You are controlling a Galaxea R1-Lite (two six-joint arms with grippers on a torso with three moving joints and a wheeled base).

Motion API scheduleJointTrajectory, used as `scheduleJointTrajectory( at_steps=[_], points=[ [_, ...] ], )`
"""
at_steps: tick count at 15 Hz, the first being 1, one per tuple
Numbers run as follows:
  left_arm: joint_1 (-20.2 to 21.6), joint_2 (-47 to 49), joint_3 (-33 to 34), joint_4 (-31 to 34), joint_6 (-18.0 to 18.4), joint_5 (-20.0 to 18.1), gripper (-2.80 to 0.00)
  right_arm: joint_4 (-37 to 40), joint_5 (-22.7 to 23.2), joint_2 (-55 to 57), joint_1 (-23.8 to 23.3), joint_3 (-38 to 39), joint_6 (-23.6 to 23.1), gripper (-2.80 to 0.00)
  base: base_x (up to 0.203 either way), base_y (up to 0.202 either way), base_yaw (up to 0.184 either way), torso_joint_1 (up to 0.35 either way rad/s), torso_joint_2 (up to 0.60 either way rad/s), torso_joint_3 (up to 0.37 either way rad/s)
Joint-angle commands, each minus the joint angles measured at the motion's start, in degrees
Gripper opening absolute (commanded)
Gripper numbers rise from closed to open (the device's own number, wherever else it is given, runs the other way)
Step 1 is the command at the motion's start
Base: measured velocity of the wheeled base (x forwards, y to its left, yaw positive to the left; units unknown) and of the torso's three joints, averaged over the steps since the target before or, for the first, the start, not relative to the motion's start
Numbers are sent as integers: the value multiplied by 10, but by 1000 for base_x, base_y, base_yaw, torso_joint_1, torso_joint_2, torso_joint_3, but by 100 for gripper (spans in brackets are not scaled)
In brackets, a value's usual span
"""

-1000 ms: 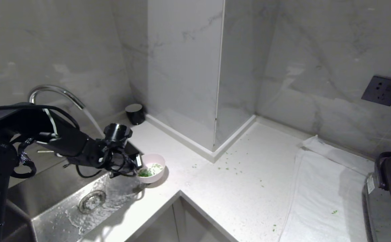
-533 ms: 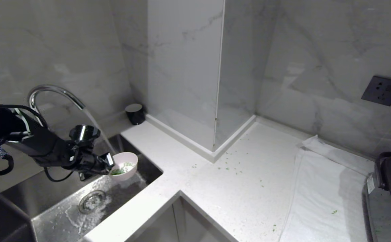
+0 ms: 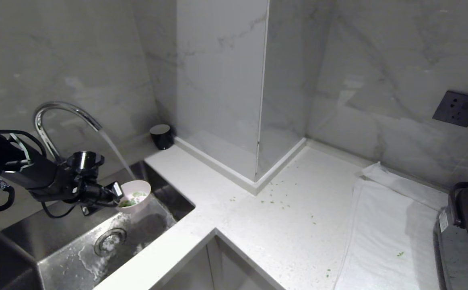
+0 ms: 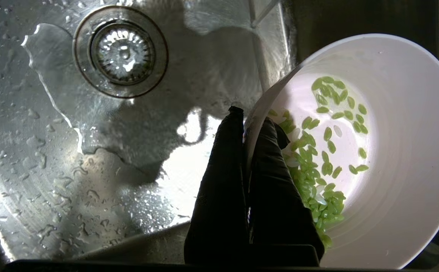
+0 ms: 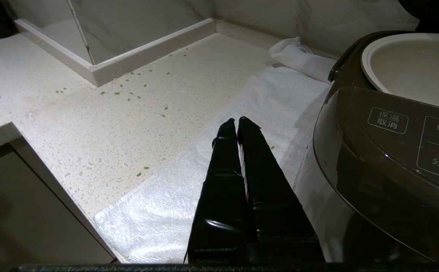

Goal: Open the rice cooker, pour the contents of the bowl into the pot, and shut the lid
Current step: Fill a bowl with water from the tap

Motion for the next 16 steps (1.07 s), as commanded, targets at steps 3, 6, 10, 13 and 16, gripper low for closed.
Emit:
scheduleJointTrajectory(
  at_steps=[3,6,10,13,16],
  points=[
    [10,39,-54,0,-3,3,-280,0,0,0,0,0,0,-280,0,0,0,0,0,0],
    [11,50,-84,3,-5,4,-280,0,0,0,0,0,-1,-280,0,0,0,0,0,0],
    [11,63,-120,19,-5,6,-280,0,0,0,0,0,0,-280,0,0,0,0,0,0],
    [16,70,-137,31,-5,11,-280,0,0,0,0,0,-1,-280,0,0,0,0,0,0],
    [21,75,-152,33,-5,19,-280,0,0,0,0,0,-1,-280,0,0,0,0,0,0]
  ],
)
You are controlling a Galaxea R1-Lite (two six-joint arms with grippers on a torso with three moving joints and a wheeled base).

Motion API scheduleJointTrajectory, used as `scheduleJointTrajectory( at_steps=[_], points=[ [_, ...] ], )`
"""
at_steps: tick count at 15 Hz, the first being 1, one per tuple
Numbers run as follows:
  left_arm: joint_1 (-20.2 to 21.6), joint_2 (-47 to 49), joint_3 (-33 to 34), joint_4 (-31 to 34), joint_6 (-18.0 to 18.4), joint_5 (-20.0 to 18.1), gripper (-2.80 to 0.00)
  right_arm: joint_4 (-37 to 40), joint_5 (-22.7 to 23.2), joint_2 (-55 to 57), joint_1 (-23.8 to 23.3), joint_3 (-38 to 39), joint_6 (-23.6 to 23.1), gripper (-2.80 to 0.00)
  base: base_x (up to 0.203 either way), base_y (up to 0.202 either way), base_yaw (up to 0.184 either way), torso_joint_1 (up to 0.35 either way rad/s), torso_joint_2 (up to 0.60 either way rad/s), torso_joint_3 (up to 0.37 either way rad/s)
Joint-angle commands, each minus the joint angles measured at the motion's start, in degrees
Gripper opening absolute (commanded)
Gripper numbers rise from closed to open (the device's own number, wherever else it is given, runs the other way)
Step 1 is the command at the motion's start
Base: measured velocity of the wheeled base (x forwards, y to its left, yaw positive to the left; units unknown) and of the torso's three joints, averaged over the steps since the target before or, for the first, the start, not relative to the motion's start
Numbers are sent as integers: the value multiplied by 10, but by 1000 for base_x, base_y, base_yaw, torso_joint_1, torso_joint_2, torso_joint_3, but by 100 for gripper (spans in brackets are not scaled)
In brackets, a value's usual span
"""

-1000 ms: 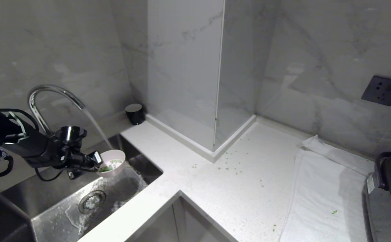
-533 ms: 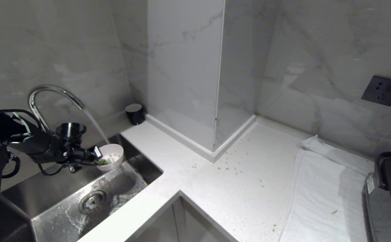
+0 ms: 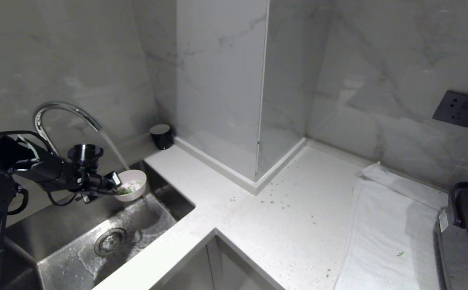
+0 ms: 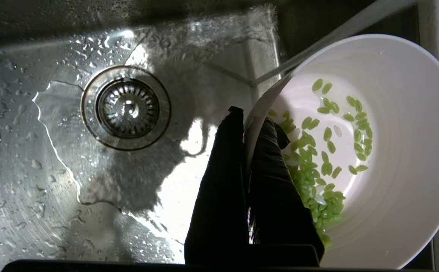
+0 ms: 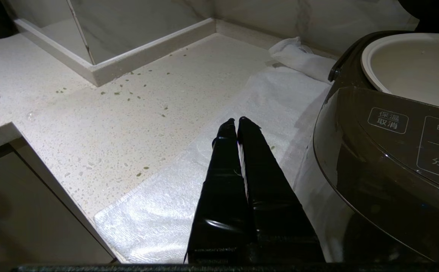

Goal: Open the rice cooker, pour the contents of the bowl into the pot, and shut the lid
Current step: Fill a bowl with water from the tap

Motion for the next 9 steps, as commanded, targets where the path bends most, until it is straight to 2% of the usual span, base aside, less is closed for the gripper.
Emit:
scheduleJointTrajectory(
  at_steps=[1,9],
  points=[
    [4,7,-14,8,-1,1,-280,0,0,0,0,0,0,-280,0,0,0,0,0,0],
    [5,17,-36,10,-1,5,-280,0,0,0,0,0,0,-280,0,0,0,0,0,0]
  ],
)
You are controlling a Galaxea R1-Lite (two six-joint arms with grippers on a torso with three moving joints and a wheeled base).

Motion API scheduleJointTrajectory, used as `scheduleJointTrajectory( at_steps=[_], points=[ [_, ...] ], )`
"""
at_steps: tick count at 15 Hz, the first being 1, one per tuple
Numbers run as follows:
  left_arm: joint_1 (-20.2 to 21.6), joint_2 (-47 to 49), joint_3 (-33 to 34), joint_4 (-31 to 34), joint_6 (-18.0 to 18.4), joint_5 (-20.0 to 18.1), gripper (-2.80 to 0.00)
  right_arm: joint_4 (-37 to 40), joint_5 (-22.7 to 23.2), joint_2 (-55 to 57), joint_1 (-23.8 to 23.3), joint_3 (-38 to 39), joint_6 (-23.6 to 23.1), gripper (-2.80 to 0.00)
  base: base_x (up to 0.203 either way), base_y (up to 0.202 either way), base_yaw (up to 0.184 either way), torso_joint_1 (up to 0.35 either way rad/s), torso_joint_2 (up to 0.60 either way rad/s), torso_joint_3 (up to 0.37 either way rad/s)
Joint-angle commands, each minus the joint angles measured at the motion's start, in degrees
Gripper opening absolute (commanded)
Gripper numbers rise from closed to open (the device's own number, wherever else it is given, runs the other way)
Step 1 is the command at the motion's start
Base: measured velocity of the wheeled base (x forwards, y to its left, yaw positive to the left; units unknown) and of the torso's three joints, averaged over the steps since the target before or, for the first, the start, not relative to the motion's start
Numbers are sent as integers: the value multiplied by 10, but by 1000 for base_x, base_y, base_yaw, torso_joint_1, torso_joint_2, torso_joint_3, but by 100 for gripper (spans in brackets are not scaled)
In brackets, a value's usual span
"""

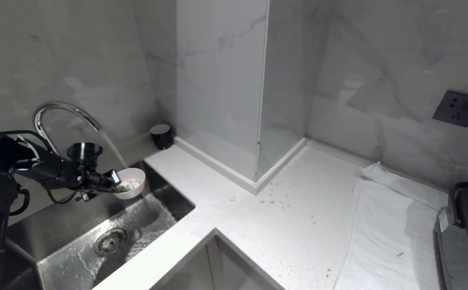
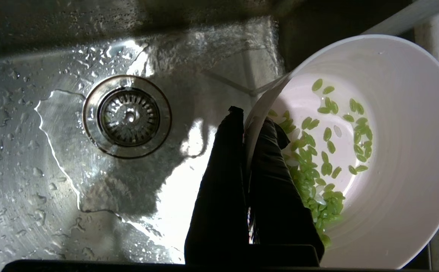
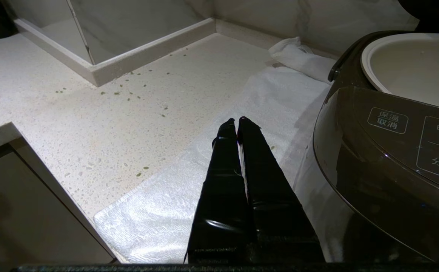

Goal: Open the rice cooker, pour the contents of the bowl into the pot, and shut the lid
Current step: Fill a bowl with water from the tap

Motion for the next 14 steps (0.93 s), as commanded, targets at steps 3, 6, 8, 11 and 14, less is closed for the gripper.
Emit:
scheduleJointTrajectory(
  at_steps=[3,6,8,11,14],
  points=[
    [1,8,-15,8,-3,7,-280,0,0,0,0,0,-1,-280,0,0,0,0,0,0],
    [1,10,-16,8,-3,7,-280,0,0,0,0,0,0,-280,0,0,0,0,0,0],
    [1,13,-24,8,-3,7,-280,0,0,0,0,0,0,-280,0,0,0,0,0,0],
    [6,21,-45,10,-3,14,-280,0,0,0,0,0,-1,-280,0,0,0,0,0,0],
    [6,23,-44,12,-4,15,-280,0,0,0,0,0,0,-280,0,0,0,0,0,0]
  ],
)
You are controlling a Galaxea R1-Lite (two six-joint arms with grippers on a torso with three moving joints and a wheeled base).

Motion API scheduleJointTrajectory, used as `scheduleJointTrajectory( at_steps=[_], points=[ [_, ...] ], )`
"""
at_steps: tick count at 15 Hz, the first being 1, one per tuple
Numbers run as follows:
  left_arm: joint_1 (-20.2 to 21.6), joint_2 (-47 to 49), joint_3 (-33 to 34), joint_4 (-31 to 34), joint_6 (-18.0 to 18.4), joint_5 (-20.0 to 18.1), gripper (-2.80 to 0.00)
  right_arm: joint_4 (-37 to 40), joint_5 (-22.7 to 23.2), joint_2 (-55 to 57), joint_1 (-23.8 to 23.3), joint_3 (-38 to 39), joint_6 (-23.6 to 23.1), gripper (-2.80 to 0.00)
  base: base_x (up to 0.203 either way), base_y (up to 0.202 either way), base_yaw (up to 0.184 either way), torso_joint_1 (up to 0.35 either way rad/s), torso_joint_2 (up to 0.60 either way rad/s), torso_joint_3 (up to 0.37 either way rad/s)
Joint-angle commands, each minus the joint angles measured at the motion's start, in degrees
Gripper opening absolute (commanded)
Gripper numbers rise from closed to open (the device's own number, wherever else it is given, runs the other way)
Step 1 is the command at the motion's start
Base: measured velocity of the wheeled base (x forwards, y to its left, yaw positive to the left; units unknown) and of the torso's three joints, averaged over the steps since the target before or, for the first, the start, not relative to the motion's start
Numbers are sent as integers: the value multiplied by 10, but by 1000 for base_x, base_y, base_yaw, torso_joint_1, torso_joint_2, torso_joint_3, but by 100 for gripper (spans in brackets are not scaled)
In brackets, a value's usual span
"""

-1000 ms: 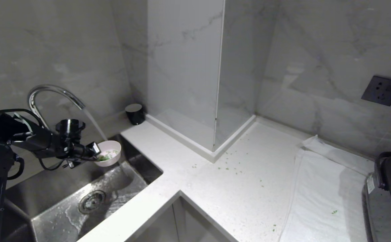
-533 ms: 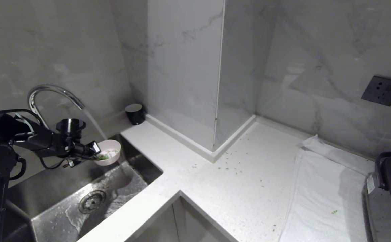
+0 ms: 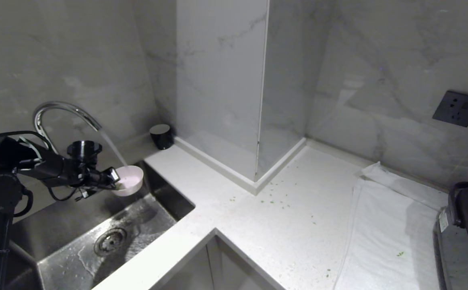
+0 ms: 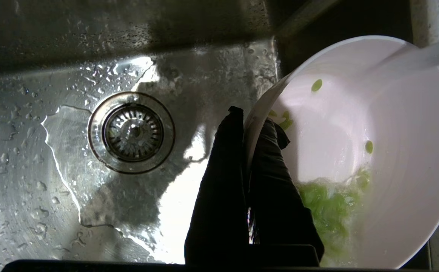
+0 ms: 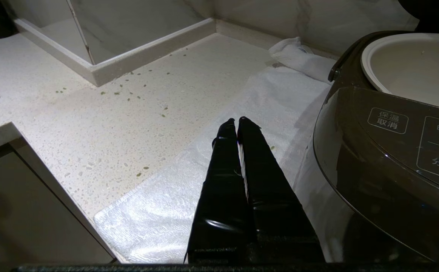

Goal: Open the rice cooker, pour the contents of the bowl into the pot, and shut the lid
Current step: Fill a bowl with water from the tap

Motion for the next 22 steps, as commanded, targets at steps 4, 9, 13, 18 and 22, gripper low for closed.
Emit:
scheduleJointTrajectory(
  at_steps=[4,9,13,18,22],
  points=[
    [3,4,-5,9,-3,0,-280,0,0,0,0,0,-1,-280,0,0,0,0,0,0],
    [4,4,1,10,-4,0,-280,0,0,0,0,0,0,-280,0,0,0,0,0,0],
    [4,4,0,10,-4,0,-280,0,0,0,0,0,-1,-280,0,0,0,0,0,0],
    [5,8,-1,10,-13,0,-280,0,0,0,0,0,0,-280,0,0,0,0,0,0],
    [5,8,-5,9,-13,0,-280,0,0,0,0,0,0,-280,0,0,0,0,0,0]
  ],
)
